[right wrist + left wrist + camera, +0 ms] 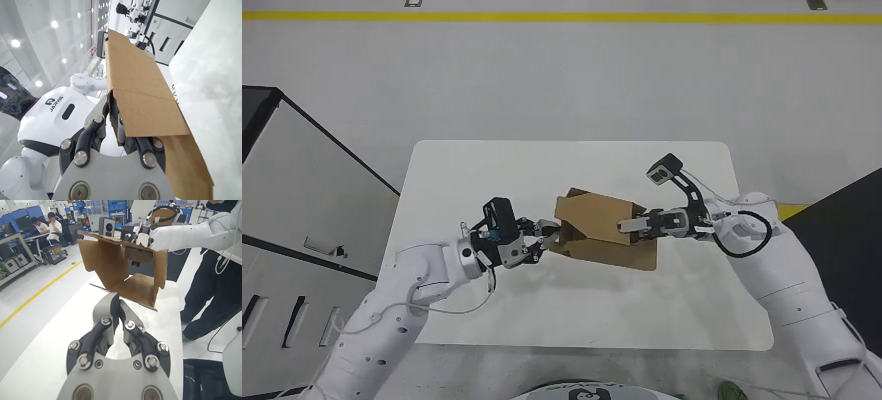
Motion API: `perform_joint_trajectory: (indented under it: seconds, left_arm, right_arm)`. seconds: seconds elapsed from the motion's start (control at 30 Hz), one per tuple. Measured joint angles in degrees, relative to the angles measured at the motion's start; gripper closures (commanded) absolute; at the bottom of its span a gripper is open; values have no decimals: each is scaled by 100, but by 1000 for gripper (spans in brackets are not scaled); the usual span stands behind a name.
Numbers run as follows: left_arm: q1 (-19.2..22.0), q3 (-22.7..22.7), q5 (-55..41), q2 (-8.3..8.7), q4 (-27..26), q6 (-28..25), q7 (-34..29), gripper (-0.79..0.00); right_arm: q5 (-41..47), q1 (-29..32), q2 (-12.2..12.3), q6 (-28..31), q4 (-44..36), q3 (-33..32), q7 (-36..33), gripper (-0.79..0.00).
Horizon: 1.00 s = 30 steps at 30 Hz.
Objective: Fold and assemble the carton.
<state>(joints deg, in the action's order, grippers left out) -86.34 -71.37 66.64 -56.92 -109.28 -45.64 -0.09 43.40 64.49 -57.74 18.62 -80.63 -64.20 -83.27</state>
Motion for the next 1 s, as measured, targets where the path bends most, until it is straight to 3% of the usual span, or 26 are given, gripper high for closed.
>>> perform_joint_trajectory:
  seconds: [1.0]
  left_arm:
    - [151, 191, 87, -5, 29, -224, -51, 0]
  right_arm:
    - [-274, -182, -131, -175, -40, 321, 153, 0]
